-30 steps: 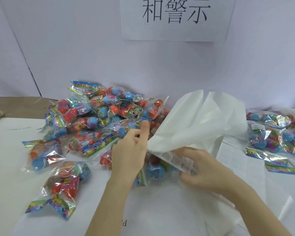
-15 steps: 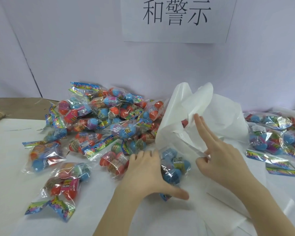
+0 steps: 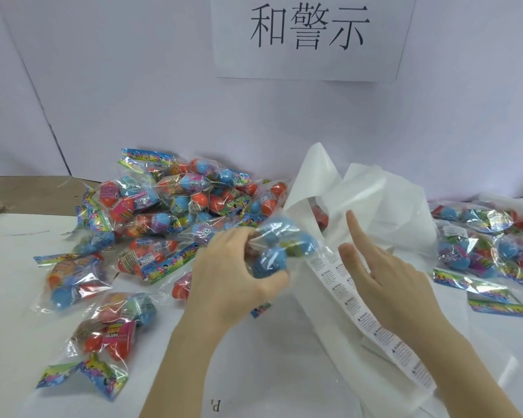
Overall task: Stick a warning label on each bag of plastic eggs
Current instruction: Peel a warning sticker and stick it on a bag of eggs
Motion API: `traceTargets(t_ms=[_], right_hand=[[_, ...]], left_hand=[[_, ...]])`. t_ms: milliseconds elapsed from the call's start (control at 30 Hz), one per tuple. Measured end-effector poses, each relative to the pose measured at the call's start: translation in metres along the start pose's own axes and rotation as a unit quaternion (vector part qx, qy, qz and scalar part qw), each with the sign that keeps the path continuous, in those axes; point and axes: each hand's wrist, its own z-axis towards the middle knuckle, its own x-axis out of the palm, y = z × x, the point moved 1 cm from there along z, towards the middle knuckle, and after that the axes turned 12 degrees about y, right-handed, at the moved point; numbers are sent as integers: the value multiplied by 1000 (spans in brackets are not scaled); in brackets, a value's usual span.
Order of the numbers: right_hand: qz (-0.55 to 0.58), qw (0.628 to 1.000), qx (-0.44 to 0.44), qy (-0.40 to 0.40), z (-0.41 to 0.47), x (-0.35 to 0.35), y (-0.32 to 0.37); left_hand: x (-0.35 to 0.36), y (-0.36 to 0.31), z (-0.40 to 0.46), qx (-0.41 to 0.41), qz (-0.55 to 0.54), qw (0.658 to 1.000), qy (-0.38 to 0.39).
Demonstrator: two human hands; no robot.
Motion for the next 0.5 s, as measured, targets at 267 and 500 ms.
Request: traceTargets(t_ms=[267,500], right_hand=[[195,970,-91,-114,3,4,4],[573,814,-25,89,6,-3,15]], left_hand=[[10,-3,1,74,39,976,-200],[23,-5,2,203,-20,977,-67]])
